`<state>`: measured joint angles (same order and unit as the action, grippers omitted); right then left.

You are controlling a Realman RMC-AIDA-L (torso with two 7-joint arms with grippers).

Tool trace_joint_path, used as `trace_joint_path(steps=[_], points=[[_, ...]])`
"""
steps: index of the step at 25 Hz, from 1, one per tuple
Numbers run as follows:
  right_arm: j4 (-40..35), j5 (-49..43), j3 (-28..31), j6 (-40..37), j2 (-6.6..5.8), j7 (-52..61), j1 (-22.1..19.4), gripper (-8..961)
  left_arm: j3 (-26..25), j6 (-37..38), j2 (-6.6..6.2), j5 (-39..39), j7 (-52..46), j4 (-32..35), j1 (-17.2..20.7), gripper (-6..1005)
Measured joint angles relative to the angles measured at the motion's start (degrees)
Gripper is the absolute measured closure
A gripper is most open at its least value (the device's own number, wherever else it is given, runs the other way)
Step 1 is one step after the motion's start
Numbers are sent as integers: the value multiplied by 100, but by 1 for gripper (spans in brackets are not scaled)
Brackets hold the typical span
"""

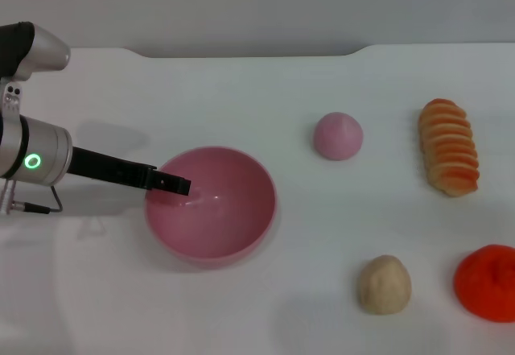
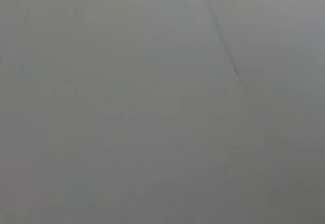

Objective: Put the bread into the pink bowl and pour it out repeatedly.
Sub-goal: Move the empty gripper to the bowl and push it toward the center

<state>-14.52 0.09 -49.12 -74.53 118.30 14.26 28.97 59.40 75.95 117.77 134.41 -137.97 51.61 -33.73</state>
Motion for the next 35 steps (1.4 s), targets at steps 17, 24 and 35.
trace_joint_path(steps=[17, 24, 35], points=[[-7, 17, 0, -181, 0, 110, -110, 326, 98, -103, 1, 22, -63, 39, 17, 391], [-6, 21, 0, -220, 7, 181, -137, 326, 243, -99, -3, 25, -99, 80, -2, 794], [-6, 9, 0, -216, 9, 182, -147, 326, 219, -137, -9, -15, -100, 221, -12, 956]])
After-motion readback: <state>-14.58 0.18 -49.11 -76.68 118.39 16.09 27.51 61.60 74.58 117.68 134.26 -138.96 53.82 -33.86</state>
